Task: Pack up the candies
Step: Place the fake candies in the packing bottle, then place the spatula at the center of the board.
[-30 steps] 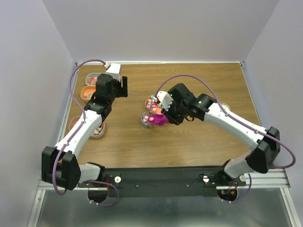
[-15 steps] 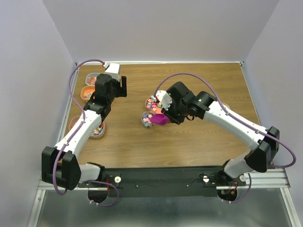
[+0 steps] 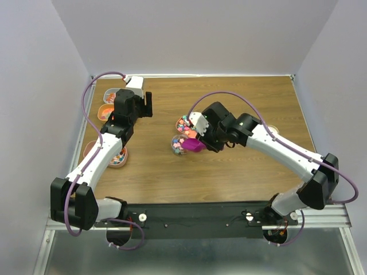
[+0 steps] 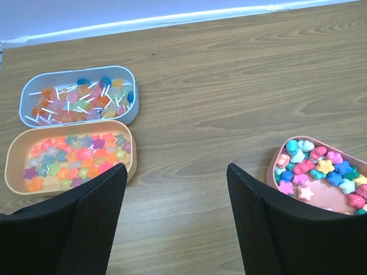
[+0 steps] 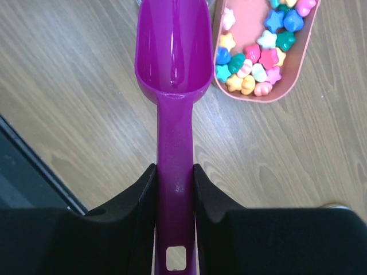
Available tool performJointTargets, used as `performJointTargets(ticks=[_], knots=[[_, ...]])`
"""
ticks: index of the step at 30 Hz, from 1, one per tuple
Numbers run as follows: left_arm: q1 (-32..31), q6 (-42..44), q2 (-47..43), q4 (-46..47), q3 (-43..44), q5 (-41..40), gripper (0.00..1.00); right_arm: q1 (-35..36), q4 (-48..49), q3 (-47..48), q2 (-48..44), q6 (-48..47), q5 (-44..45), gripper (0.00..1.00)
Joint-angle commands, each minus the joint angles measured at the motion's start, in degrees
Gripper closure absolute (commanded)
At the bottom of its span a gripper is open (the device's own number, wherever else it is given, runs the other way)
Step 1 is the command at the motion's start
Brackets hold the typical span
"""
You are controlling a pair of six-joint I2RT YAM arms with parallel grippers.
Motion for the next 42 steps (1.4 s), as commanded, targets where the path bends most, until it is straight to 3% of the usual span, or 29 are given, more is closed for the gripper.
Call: performJointTargets(ticks=[1,5,10,16,20,24,27,36,42], knots=[[0.7,0.4,-1.4,-0.2,1.8,-0.1,0.22,0.5,9.4,-6.9,-7.8,0.4,6.0,0.99],[1.0,0.2,-1.8,-0.2,1.8,0.2,0.22,0.5,28.1,-18.9,-17.3,2.2,12.2,0.99],[1.3,0.0,-1.9,-0.1,1.8,0.9,0.22,0.4,42.3,-31.5,-24.2,4.0,21.9,0.99],[1.5,0.0,-1.8,0.0,1.8,1.5,0.22,-0.3,56.0,-39.4,-24.7,7.4,32.3,0.99],[1.6,-0.1,-1.8,0.0,1.7,1.6,0.22,-4.4,62.3,-42.3,-21.6,14.0,33.8,0.99],[1.7,-0.1,-1.6,0.1,1.8,1.8,0.22,-16.3,63.9,-43.1,-16.9,23.5,25.7,0.99],[1.7,0.0,-1.5,0.0,1.8,1.8,0.22,-20.2,65.1,-43.0,-12.5,27.3,21.8,0.99],[1.8,0.5,-0.4,0.0,1.8,5.1,0.22,-23.5,64.9,-43.2,-3.1,37.9,19.4,0.98],[1.8,1.5,1.1,-0.3,1.9,9.5,0.21,-24.9,63.7,-43.7,3.0,42.7,18.6,0.82]])
